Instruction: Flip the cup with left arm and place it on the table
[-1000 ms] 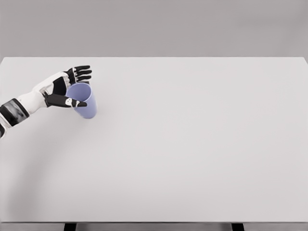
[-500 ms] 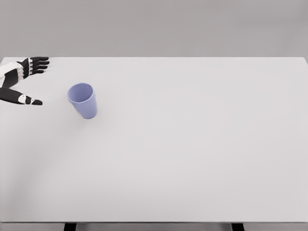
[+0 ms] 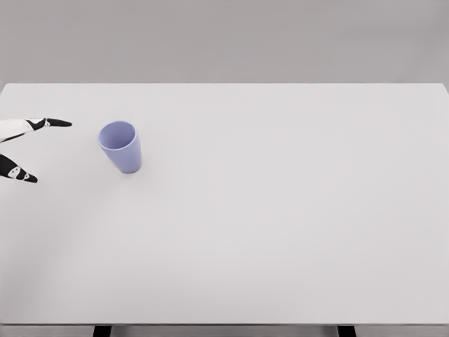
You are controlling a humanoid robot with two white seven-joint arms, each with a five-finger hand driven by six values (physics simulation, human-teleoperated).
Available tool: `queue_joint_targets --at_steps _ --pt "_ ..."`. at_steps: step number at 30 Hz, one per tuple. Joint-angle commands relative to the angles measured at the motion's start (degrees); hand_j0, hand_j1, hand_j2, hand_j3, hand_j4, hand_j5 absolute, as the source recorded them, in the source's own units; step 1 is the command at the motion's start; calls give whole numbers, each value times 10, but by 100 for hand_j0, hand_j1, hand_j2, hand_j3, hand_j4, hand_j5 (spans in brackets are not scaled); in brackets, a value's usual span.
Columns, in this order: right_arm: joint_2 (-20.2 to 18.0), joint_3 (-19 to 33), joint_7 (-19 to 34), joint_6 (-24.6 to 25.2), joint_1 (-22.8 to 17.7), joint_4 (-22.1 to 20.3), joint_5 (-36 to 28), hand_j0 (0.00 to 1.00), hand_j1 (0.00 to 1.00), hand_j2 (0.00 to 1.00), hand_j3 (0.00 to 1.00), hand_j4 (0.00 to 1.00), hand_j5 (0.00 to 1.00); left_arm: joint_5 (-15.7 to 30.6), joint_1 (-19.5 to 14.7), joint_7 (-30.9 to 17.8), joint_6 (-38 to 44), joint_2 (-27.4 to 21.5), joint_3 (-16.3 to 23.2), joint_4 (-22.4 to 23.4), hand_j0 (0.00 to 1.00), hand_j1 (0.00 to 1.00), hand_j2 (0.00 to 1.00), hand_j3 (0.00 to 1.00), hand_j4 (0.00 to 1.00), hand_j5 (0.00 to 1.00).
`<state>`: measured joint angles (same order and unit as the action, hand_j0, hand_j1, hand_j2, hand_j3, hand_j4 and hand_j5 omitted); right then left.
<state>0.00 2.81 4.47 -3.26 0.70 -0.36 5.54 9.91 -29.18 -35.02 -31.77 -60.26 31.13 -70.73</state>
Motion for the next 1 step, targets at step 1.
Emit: queue_joint_targets --at_steps 1 --pt "0 0 0 0 0 0 0 100 100 100 100 100 100 0 0 0 -1 1 0 1 100 100 100 100 100 100"
